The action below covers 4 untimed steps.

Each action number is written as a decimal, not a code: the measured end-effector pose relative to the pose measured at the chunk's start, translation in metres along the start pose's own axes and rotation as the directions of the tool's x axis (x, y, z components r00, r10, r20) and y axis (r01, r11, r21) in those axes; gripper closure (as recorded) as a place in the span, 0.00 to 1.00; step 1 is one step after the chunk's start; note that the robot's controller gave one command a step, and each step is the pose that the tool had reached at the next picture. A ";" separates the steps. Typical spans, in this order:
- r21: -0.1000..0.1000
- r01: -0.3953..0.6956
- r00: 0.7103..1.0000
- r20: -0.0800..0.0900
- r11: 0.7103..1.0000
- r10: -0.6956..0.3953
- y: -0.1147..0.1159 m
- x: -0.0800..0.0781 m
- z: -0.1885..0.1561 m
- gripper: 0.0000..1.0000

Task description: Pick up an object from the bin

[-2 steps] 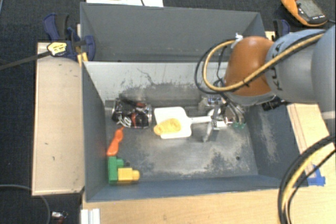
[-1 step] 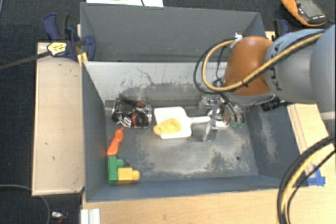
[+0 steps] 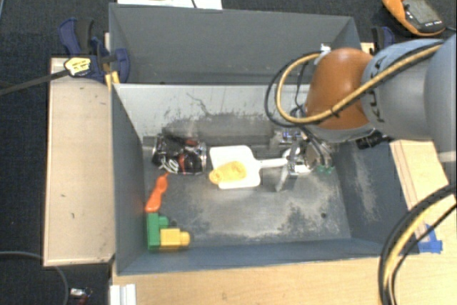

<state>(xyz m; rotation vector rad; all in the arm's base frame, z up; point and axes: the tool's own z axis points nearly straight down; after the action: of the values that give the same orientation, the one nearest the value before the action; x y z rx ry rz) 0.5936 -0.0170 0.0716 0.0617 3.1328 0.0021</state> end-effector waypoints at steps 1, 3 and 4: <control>-0.001 -0.024 1.000 0.002 1.000 0.024 0.002 0.001 0.000 0.00; -0.001 -0.009 1.000 0.005 1.000 0.009 0.001 -0.001 -0.001 1.00; -0.001 -0.010 1.000 0.012 1.000 0.010 0.001 -0.002 -0.008 1.00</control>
Offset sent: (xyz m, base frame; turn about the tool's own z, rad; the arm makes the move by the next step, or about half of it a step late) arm -0.0002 0.0003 0.0000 0.0062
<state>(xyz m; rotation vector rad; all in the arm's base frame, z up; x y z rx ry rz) 0.5958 -0.0166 0.0795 0.0772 3.1206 0.0037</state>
